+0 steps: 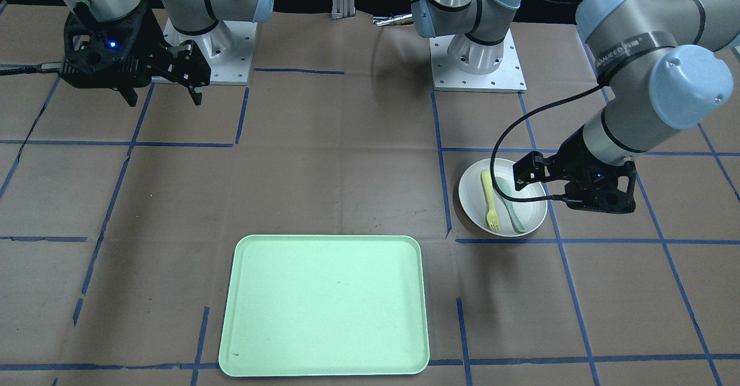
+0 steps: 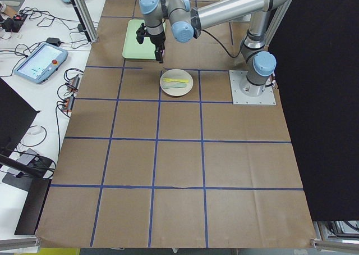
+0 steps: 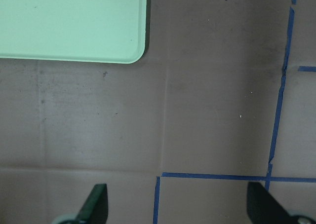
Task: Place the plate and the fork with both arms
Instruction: 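Move the left gripper down and outward toward the white plate's rim, then lower the left gripper onto the plate rim and close on it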
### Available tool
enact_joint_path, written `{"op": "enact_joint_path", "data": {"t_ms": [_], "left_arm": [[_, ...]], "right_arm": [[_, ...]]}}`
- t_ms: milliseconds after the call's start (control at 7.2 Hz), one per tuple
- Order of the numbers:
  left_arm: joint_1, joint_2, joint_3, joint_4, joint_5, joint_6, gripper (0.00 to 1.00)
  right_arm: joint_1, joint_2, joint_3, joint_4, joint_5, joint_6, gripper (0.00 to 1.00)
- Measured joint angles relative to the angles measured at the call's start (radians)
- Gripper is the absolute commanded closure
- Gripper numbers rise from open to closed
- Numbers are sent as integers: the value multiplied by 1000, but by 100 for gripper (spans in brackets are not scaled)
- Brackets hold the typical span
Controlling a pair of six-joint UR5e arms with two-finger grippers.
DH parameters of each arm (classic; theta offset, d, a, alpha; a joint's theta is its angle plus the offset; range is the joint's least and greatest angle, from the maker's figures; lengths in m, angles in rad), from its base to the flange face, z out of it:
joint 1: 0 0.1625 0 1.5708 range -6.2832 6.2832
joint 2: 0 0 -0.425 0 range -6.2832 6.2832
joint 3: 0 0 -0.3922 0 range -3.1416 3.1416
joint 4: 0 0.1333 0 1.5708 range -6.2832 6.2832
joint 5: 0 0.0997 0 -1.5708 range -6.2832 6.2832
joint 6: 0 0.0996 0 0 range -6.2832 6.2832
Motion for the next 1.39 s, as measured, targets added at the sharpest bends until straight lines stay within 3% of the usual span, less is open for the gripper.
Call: {"op": "enact_joint_path", "data": {"t_ms": [556,972,1250,1389], "left_arm": [[234,-141,-40,47,-100,301,1],[296,-123,-273,314,-181,350,1],[324,-72,-383,376,-187,354,0],[334,-59,-420,385,-185,353,9]], "right_arm": [[0,0,0,0,0,-1,0],[0,0,0,0,0,-1,0],[0,0,0,0,0,-1,0],[0,0,0,0,0,-1,0]]}}
